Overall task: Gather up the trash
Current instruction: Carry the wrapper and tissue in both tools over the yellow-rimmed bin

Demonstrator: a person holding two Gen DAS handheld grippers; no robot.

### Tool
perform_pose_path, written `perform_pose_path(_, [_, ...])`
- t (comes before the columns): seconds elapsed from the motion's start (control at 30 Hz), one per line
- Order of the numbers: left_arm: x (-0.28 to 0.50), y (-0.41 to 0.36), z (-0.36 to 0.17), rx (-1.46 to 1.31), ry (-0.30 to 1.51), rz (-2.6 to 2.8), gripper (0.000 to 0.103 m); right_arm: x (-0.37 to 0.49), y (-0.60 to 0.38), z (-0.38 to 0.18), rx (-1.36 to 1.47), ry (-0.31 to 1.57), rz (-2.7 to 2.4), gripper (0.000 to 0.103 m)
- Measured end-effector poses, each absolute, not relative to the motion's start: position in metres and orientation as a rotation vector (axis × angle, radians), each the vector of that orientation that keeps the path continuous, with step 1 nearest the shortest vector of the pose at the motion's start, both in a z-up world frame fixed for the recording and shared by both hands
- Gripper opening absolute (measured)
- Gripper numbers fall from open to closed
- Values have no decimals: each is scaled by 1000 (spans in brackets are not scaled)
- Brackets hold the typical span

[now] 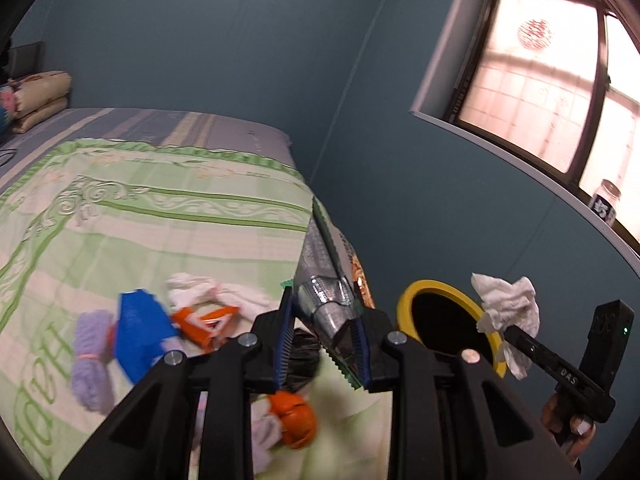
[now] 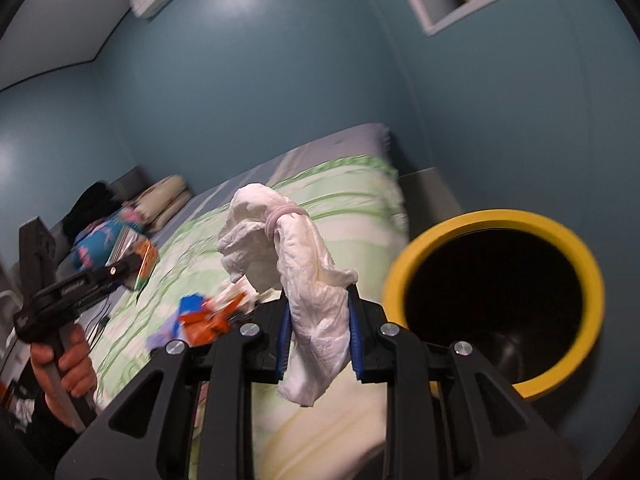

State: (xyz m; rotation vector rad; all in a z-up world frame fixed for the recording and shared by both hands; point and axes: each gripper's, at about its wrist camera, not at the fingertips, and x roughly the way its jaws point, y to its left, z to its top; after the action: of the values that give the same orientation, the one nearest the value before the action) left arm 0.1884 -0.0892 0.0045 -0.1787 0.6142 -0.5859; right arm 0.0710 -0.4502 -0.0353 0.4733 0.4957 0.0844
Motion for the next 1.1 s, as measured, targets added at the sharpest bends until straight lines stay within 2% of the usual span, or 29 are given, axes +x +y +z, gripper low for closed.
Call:
perform_pose_path(0.53, [203, -233, -6, -63, 673, -808, 25, 76, -517, -44, 483, 490, -173, 22])
perform_pose_path(1.1, [218, -344, -53, -4, 785, -909, 25, 105, -562, -83, 481, 608, -290, 22])
